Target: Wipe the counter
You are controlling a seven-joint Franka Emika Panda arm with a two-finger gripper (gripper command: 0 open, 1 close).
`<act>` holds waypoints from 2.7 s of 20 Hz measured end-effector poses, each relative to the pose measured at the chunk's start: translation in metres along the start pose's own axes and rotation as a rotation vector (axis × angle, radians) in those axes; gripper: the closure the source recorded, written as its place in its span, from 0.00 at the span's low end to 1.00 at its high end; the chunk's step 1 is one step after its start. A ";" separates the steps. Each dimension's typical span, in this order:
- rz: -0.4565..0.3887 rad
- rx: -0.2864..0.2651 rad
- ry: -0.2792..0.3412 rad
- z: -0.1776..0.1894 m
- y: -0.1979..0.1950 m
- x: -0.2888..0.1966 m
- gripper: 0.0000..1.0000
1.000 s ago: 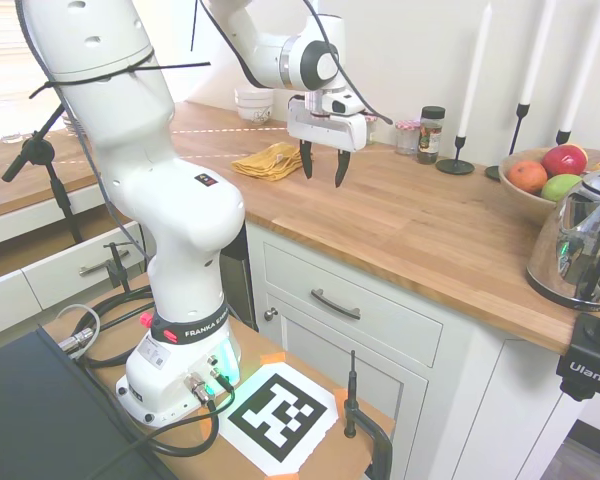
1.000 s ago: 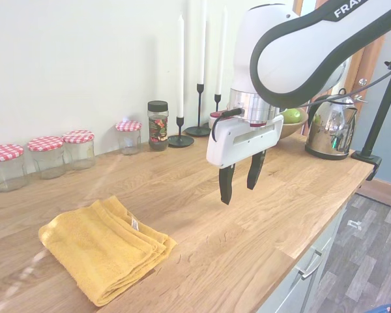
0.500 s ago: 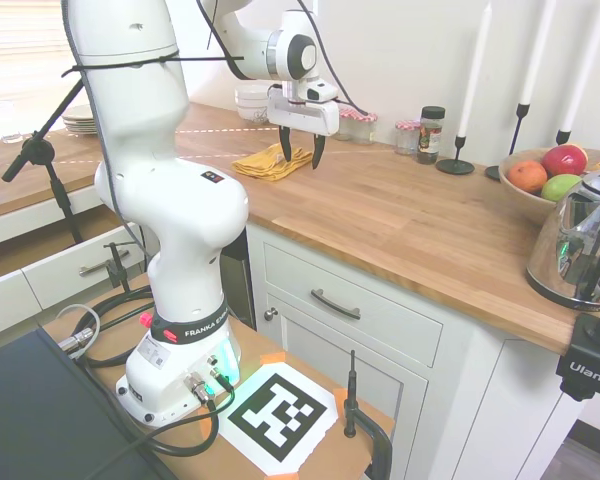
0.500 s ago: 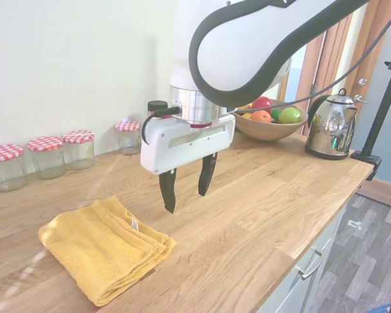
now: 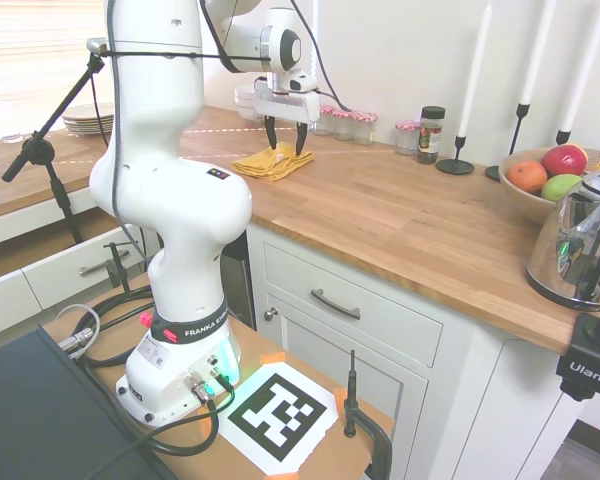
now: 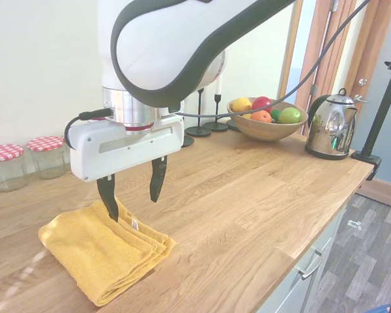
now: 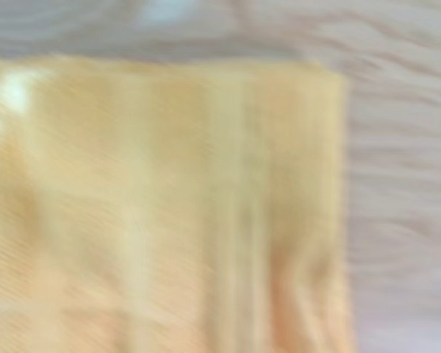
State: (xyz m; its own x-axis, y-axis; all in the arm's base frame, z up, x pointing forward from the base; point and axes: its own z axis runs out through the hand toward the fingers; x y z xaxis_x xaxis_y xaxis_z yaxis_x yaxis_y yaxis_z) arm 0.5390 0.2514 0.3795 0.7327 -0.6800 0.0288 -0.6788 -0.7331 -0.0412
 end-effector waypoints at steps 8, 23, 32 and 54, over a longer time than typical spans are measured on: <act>-0.015 -0.010 -0.016 0.021 -0.044 -0.009 0.00; -0.014 -0.050 -0.026 0.048 -0.055 -0.003 1.00; -0.008 -0.053 -0.024 0.049 -0.054 0.000 1.00; -0.006 -0.031 -0.012 0.048 -0.052 0.003 1.00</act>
State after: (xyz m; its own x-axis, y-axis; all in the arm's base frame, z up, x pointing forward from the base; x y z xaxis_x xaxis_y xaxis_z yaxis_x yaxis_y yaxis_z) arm 0.5790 0.2881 0.3337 0.7370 -0.6757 0.0164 -0.6756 -0.7372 -0.0101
